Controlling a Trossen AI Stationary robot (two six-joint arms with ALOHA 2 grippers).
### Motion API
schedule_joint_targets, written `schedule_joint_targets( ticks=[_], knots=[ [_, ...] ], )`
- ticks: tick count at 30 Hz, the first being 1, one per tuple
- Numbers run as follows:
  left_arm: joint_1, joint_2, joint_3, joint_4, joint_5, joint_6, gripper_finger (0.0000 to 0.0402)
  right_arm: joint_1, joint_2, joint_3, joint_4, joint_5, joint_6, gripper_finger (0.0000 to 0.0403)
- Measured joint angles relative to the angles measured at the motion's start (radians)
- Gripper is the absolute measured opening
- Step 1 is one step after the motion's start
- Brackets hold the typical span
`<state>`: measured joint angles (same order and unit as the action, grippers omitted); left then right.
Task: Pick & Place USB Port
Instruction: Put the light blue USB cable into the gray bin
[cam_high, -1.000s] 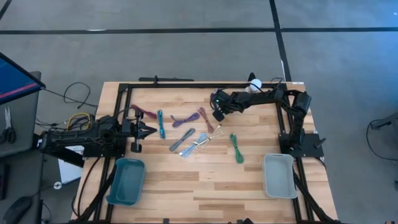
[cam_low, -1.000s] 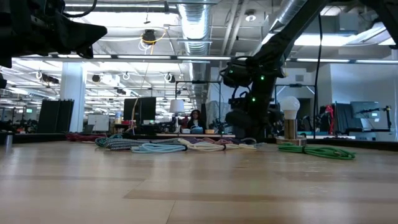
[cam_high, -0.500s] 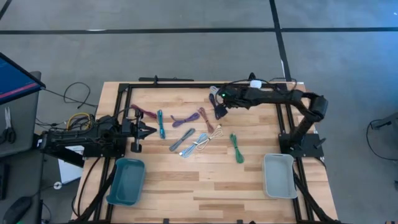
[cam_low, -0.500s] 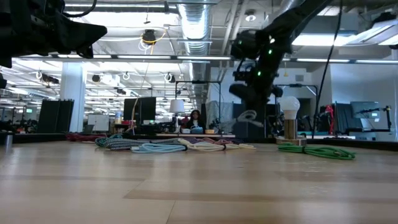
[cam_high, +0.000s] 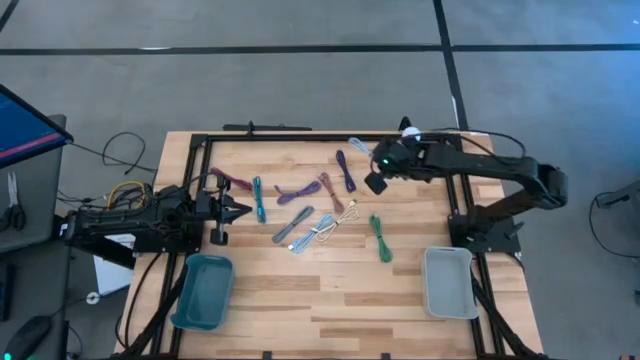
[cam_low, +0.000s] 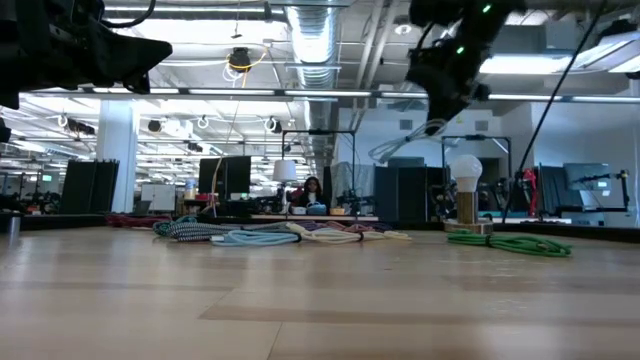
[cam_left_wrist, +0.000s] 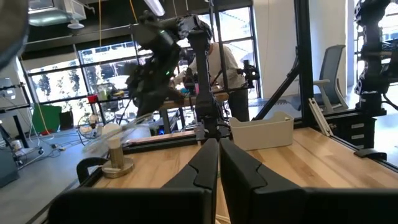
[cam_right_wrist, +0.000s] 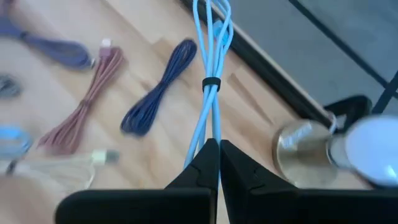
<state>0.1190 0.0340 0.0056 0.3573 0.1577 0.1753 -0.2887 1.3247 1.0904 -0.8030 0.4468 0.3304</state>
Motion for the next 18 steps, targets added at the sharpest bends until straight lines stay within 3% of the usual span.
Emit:
schedule_joint_targets(
  ticks=[7, 18],
  knots=[
    [0.0, 0.0, 0.0, 0.0, 0.0, 0.0, 0.0017, 0.122, -0.152, 0.0, -0.225, -0.01, 0.169, 0.0],
    [0.0, 0.0, 0.0, 0.0, 0.0, 0.0, 0.0017, 0.352, -0.327, 0.0, -0.51, -0.224, 0.461, 0.0]
  ],
)
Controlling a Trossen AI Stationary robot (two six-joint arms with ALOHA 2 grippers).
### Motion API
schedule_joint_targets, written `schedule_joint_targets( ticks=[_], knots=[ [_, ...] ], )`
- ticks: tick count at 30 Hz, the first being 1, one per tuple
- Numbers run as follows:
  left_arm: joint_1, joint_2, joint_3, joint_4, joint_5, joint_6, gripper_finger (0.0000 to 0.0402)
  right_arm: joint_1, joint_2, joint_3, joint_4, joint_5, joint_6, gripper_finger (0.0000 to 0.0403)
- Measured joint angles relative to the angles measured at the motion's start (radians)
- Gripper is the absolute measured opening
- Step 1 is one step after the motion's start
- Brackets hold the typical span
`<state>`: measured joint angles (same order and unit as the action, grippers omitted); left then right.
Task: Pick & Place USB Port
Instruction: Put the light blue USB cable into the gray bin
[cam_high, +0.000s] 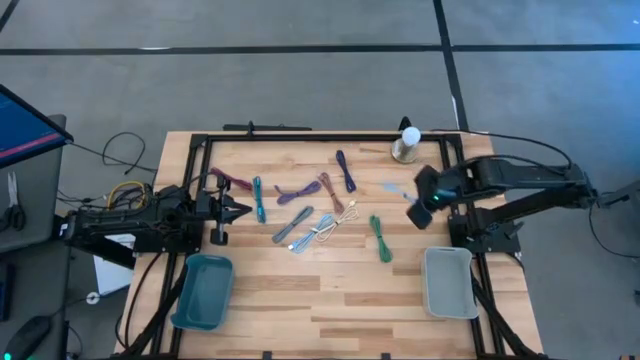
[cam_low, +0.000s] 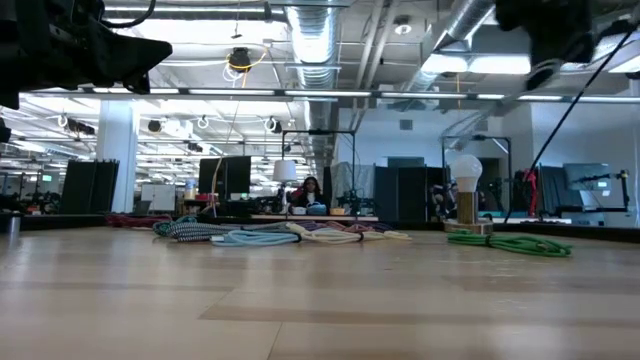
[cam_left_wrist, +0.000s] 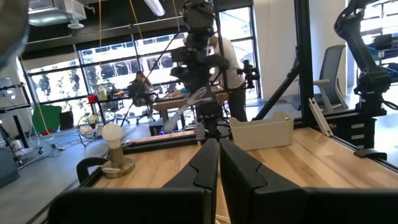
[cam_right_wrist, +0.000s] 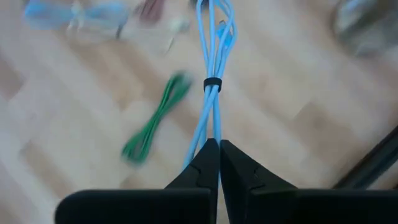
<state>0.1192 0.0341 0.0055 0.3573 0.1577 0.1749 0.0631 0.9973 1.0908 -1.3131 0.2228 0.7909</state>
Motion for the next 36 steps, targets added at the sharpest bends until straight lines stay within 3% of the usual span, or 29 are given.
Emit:
schedule_joint_targets(
  ticks=[14, 23, 26, 31, 36],
  knots=[
    [0.0, 0.0, 0.0, 0.003, 0.0, -0.023, 0.0017, 0.263, -0.043, 0.0, -0.149, -0.496, 0.348, 0.0],
    [0.0, 0.0, 0.0, 0.003, 0.0, -0.023, 0.0017, 0.454, -0.043, 0.0, -0.145, -0.687, 0.681, 0.0],
    [0.0, 0.0, 0.0, 0.003, 0.0, -0.023, 0.0017, 0.512, -0.043, 0.0, -0.147, -0.671, 0.761, 0.0],
    [0.0, 0.0, 0.0, 0.003, 0.0, -0.023, 0.0017, 0.587, -0.016, 0.0, -0.149, -0.518, 0.77, 0.0],
    [0.0, 0.0, 0.0, 0.003, 0.0, -0.023, 0.0017, 0.627, 0.041, -0.025, -0.133, -0.506, 0.77, 0.0]
  ],
)
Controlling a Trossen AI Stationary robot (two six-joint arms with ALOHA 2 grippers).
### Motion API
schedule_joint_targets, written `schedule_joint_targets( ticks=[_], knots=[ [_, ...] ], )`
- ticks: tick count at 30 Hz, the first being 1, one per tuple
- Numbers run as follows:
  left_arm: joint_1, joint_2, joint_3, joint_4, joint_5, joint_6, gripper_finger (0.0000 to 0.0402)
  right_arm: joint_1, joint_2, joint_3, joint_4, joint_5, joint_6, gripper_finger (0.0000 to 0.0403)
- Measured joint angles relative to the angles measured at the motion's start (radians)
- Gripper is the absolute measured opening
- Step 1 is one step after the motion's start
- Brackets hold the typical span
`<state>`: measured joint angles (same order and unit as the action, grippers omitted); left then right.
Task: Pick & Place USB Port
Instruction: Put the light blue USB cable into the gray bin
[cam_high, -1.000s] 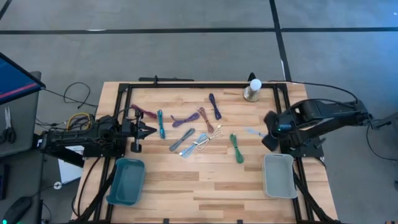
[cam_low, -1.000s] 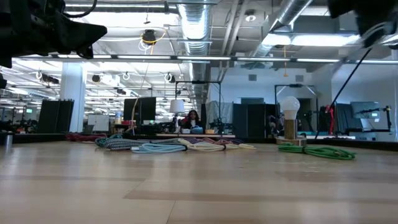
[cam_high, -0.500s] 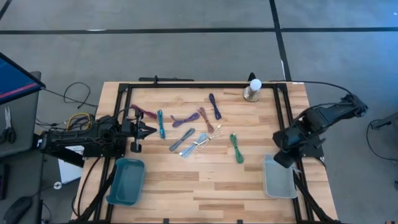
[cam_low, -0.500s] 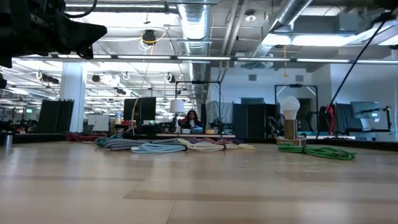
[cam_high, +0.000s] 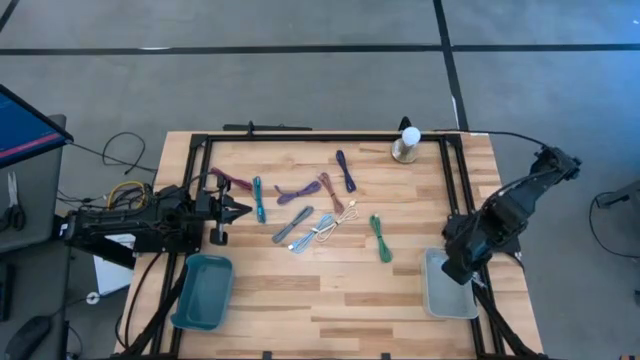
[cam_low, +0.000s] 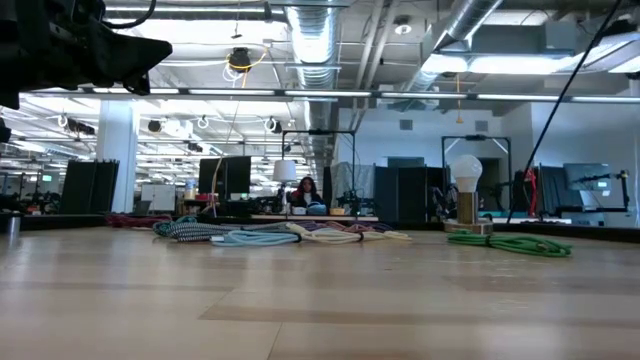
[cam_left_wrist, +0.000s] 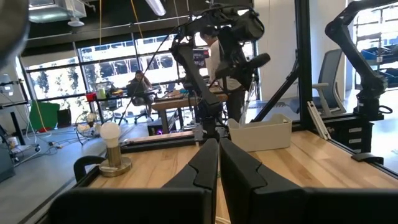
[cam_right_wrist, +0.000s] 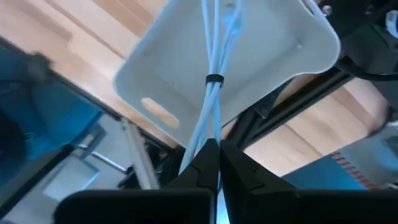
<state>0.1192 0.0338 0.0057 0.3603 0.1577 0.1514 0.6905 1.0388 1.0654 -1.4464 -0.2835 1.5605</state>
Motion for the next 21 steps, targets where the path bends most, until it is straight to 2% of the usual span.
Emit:
schedule_joint_targets(
  ticks=[11, 21],
  knots=[
    [0.0, 0.0, 0.0, 0.0, 0.0, 0.0, 0.0017, 0.044, 0.095, -0.156, 0.227, -0.004, -0.031, 0.0],
    [0.0, 0.0, 0.0, 0.0, 0.0, -0.003, 0.0017, 0.076, 0.165, -0.219, 0.38, -0.003, -0.043, 0.0]
  ],
)
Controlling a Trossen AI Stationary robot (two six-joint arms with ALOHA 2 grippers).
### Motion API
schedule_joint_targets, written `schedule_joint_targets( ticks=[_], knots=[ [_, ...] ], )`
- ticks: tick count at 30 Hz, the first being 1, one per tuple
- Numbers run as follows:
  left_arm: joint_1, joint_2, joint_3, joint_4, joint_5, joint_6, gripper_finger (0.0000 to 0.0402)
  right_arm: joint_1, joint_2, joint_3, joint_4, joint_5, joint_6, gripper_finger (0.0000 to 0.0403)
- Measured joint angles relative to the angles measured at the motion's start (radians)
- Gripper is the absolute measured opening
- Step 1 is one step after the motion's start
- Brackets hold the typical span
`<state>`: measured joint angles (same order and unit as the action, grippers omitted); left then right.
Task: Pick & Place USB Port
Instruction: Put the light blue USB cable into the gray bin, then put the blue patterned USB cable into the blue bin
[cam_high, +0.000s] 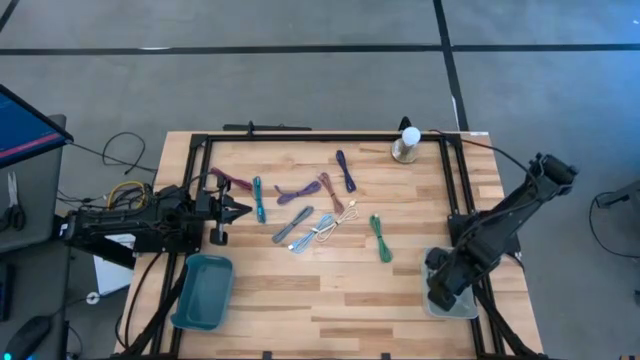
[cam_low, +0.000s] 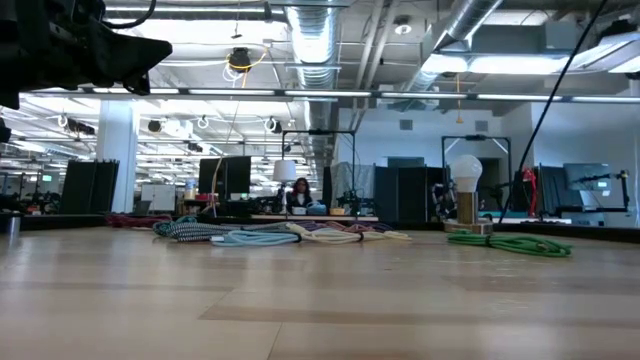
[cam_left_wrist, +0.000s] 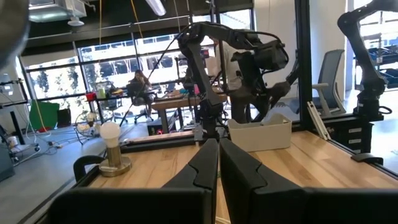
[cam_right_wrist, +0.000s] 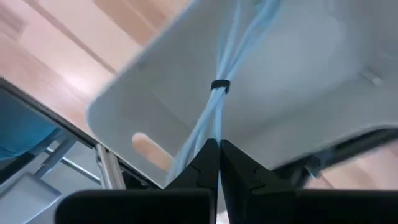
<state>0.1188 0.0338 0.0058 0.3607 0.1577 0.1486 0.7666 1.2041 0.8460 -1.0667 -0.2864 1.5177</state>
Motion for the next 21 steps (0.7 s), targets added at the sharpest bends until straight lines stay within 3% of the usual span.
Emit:
schedule_joint_targets(
  ticks=[6, 14, 21],
  knots=[
    [0.0, 0.0, 0.0, 0.0, 0.0, 0.0, 0.0017, -0.001, 0.035, -0.007, -0.025, 0.002, 0.0, 0.0011],
    [0.0, 0.0, 0.0, 0.0, 0.0, 0.0, 0.0017, -0.002, 0.038, -0.007, -0.032, -0.006, 0.002, 0.0081],
    [0.0, 0.0, 0.0, 0.0, 0.0, 0.0, 0.0017, -0.004, -0.011, -0.007, -0.03, -0.132, 0.014, 0.0123]
  ],
)
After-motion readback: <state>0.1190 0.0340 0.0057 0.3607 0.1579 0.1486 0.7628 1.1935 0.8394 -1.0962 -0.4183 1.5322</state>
